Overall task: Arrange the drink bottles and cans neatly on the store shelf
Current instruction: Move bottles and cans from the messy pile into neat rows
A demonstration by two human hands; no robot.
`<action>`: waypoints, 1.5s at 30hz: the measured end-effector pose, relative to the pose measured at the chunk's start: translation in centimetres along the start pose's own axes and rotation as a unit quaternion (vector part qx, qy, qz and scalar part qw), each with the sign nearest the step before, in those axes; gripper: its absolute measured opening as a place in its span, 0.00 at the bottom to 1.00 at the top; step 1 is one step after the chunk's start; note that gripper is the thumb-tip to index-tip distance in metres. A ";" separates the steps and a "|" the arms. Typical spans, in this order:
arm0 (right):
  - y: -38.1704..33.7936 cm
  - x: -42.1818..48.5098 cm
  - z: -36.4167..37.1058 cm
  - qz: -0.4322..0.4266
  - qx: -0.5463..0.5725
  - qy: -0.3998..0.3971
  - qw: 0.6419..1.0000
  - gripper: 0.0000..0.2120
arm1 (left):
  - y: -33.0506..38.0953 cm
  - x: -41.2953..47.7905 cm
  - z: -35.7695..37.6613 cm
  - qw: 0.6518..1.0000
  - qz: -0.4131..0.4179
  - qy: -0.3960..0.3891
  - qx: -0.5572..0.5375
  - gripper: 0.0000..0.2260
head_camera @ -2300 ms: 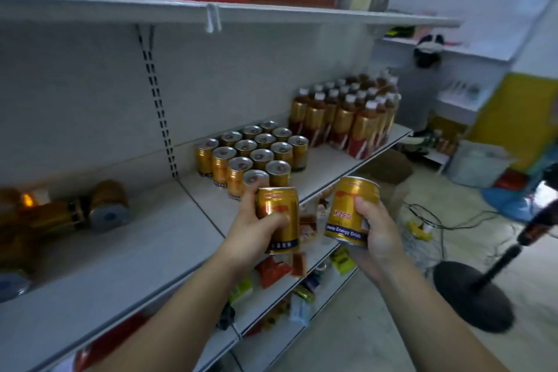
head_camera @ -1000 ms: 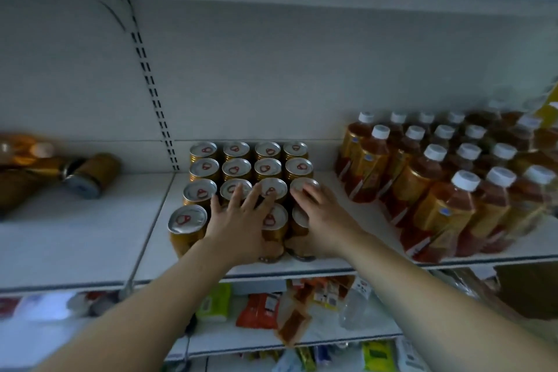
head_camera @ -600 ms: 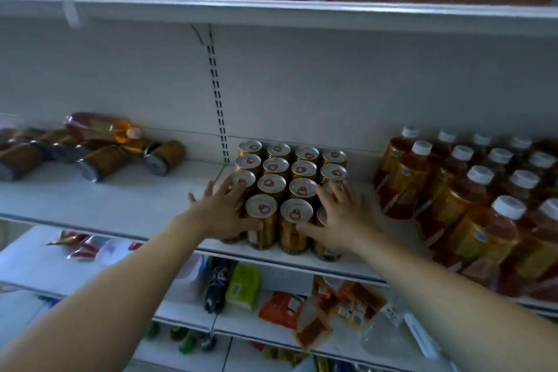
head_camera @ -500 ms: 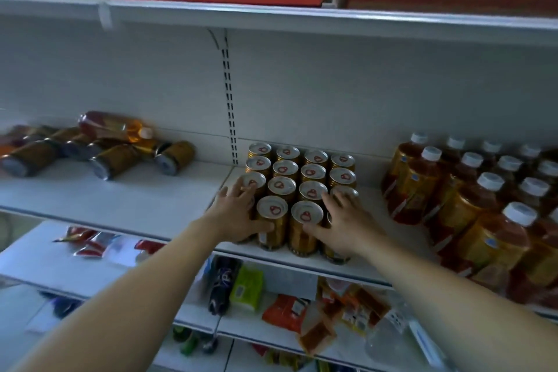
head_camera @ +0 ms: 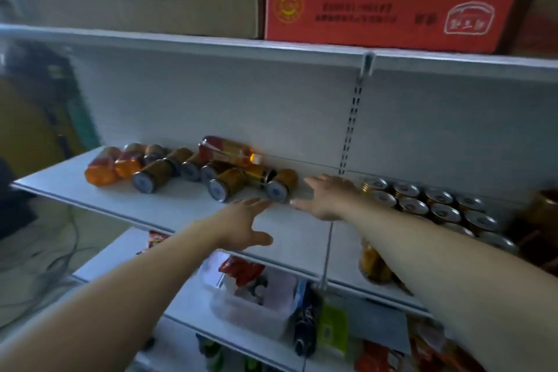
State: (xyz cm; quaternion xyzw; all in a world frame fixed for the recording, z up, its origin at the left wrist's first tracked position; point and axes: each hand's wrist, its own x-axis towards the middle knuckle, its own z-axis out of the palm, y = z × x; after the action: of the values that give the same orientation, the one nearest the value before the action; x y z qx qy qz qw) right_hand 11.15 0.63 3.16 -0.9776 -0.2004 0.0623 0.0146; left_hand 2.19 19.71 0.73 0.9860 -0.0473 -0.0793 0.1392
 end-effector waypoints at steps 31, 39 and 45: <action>-31.5 33.3 -0.5 -0.162 -0.081 0.063 0.981 0.32 | -44.4 10.0 -10.4 0.953 -0.268 0.138 -0.025 0.32; -43.8 37.5 3.4 -0.101 0.044 -0.020 0.994 0.34 | -49.3 10.6 -9.6 0.896 -0.327 0.122 -0.276 0.41; -49.0 40.3 4.5 -0.008 -0.041 -0.042 0.998 0.45 | -54.3 8.9 -9.8 0.882 -0.306 0.124 -0.336 0.31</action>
State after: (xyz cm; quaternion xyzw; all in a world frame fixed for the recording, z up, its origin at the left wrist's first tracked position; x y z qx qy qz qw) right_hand 28.23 61.51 -3.39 -0.9722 -0.2115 0.0949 -0.0330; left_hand 16.49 73.26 -6.58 0.8471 0.3039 -0.0059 0.4360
